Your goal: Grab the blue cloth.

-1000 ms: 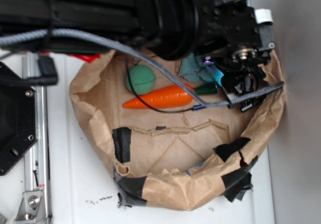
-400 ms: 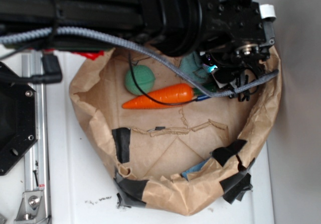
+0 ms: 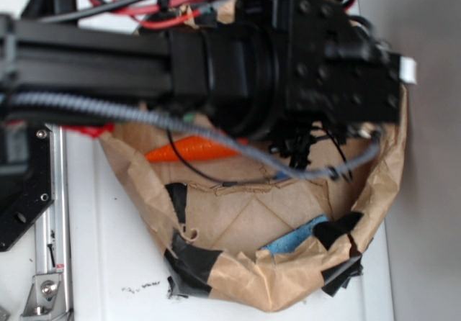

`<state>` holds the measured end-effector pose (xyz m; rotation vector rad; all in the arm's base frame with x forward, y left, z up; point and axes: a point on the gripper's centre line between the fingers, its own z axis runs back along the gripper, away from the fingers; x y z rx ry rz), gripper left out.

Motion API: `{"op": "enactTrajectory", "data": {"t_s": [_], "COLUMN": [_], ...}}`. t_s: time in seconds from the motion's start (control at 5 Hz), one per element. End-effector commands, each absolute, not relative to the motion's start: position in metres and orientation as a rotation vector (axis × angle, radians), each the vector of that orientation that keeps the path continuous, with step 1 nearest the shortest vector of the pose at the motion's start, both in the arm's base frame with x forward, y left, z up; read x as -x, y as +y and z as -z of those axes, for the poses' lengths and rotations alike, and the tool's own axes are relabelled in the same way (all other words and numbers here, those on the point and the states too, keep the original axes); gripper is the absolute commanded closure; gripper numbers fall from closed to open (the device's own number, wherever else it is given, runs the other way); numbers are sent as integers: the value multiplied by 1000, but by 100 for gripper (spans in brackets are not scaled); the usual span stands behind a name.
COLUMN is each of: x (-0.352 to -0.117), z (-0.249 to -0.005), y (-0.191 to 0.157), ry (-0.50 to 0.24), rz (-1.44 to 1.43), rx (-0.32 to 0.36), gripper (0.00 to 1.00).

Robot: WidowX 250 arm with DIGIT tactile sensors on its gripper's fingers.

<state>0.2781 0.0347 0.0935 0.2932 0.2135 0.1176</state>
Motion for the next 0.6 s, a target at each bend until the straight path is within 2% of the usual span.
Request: {"op": "enactTrajectory", "data": {"t_s": [0.0, 0.2, 0.4], "x": [-266, -252, -246], "z": [-189, -204, -205], "y": [-5, -9, -7], "ry": [92, 34, 30], "rz": [-293, -365, -375], "rx": [-307, -235, -213], "gripper": [100, 100, 100]}}
